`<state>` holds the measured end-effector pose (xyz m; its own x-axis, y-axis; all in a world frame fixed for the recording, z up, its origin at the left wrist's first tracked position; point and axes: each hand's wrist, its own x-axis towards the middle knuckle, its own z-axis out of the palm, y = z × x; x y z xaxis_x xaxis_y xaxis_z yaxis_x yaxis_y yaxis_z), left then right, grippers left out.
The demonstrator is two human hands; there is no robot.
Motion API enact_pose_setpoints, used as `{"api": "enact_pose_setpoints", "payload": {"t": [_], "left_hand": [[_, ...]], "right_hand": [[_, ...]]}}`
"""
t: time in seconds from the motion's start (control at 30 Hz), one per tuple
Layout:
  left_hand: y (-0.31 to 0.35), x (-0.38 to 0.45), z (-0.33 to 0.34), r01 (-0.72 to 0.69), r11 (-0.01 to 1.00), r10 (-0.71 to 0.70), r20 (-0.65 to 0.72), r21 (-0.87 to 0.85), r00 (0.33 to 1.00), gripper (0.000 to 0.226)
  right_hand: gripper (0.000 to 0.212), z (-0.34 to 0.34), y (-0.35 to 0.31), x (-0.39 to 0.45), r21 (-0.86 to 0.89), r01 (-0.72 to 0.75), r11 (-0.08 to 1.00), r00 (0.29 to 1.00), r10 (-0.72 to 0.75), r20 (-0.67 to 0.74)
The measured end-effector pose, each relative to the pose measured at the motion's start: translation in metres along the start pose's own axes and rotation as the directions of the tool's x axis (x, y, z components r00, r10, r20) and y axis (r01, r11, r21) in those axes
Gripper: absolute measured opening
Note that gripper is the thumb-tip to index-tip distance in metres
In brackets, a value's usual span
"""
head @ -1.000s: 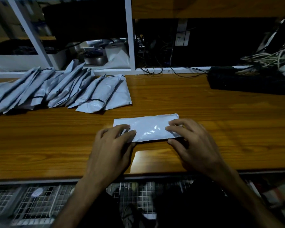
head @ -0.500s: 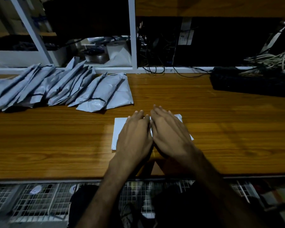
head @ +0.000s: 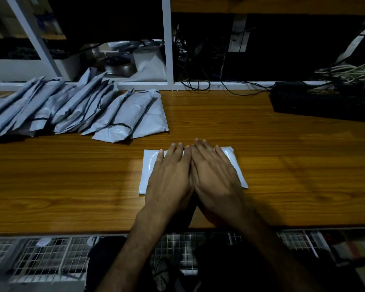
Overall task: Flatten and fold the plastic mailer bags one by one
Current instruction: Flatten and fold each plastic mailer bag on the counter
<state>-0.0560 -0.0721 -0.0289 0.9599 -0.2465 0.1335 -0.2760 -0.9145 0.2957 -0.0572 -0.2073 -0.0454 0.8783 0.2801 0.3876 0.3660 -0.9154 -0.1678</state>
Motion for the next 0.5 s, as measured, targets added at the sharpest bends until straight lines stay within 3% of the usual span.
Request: {"api": "enact_pose_setpoints", "payload": {"t": [0.27,0.5], "left_hand": [[-0.0024,-0.0028,0.0061,-0.027,0.999,0.025,-0.06,-0.018,0.998,0.08],[-0.0016,-0.0046,0.0062,-0.027,1.0,0.027,-0.071,-0.006,0.997,0.084]], "right_hand": [[0.056,0.0061,-0.0005,0.003,-0.004,-0.057,0.998,0.998,0.057,-0.018],[0.068,0.0057,-0.0014,0.0074,0.033,-0.105,0.994,0.994,0.104,0.03]]}}
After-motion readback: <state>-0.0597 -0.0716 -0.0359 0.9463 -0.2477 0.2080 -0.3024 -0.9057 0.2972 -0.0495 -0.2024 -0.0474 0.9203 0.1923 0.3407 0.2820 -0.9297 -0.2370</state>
